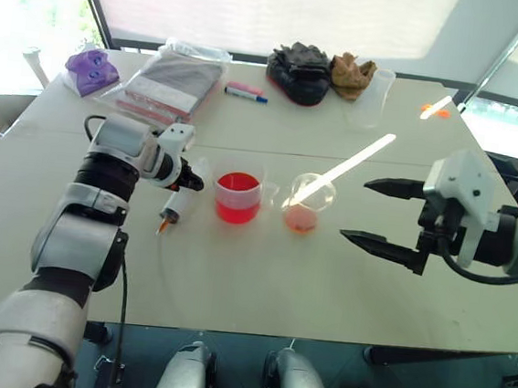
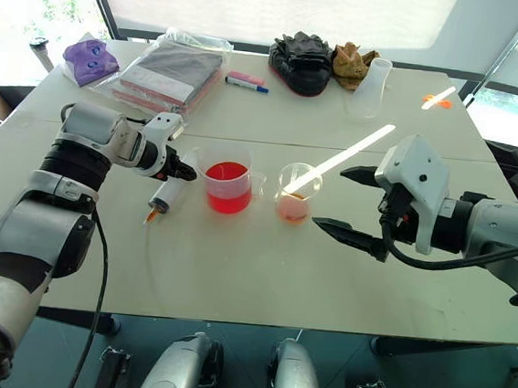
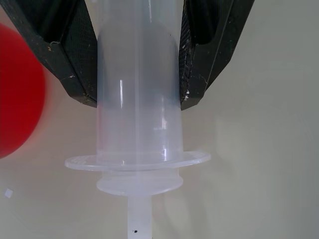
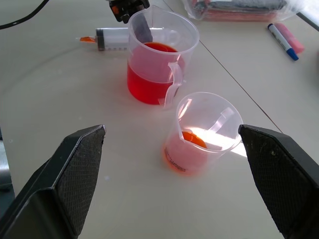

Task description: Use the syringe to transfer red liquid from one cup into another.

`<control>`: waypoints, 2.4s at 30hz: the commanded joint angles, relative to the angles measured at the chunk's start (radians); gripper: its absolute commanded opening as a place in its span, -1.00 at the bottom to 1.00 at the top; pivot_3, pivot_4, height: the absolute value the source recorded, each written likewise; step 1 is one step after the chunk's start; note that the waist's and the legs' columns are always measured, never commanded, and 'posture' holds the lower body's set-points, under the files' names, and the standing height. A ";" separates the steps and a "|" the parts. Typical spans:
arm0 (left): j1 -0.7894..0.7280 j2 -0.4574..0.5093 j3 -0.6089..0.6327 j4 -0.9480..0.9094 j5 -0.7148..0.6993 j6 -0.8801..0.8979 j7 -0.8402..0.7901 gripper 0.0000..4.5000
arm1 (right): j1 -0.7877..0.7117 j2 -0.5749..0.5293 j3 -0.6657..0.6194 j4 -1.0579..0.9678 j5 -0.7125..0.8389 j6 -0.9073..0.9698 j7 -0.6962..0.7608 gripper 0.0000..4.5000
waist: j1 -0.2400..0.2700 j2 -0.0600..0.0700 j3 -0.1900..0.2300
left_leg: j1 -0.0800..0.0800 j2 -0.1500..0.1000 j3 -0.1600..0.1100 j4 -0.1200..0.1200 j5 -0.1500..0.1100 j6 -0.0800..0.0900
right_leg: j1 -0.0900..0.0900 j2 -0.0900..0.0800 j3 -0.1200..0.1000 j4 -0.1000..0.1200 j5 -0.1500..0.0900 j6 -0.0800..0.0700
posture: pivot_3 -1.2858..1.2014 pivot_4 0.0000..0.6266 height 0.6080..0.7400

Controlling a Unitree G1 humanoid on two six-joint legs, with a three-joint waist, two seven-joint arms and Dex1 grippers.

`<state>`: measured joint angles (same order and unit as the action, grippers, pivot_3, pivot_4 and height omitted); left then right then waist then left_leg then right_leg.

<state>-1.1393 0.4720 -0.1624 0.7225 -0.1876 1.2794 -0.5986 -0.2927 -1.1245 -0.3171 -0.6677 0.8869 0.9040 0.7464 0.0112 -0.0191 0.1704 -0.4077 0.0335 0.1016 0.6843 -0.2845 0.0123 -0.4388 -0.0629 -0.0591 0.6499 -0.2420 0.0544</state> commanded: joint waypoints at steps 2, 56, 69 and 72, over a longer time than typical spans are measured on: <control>0.009 0.028 0.022 -0.026 -0.001 0.019 -0.010 -0.28 | -0.008 0.007 -0.007 -0.004 -0.012 -0.026 0.009 1.00 | 0.000 0.000 0.000 | 0.000 0.000 0.000 0.000 0.000 0.000 | 0.000 0.000 0.000 0.000 0.000 0.000 | 0.03 -0.52 1.00; 0.289 -0.194 0.254 -0.511 -0.286 -0.961 -0.291 -0.28 | -0.721 0.571 0.428 0.418 -0.544 -0.298 -0.344 1.00 | -0.023 -0.006 0.004 | -0.002 0.000 0.003 0.001 0.001 0.001 | -0.002 0.000 0.002 0.000 0.004 0.004 | 0.03 -0.52 1.00; 0.354 -0.187 0.240 -0.605 -0.302 -0.920 -0.290 -0.28 | -0.717 0.619 0.465 0.567 -0.696 -0.422 -0.273 1.00 | -0.025 -0.006 0.004 | -0.001 0.000 0.003 0.001 0.001 0.001 | -0.002 0.000 0.002 0.000 0.004 0.004 | 0.03 -0.52 1.00; 0.372 -0.181 0.221 -0.600 -0.279 -0.944 -0.301 -0.28 | -0.730 0.630 0.474 0.595 -0.728 -0.450 -0.259 1.00 | -0.025 -0.006 0.004 | -0.001 0.000 0.003 0.001 0.001 0.001 | -0.002 0.000 0.002 0.000 0.004 0.003 | 0.03 -0.52 1.00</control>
<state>-0.7645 0.2820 0.0661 0.1700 -0.4679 0.3634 -0.8855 -0.9924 -0.4932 0.1673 -0.0712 0.1876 0.4838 0.4830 -0.0134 -0.0249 0.1743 -0.4092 0.0332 0.1045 0.6849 -0.2834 0.0134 -0.4406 -0.0631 -0.0573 0.6501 -0.2384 0.0579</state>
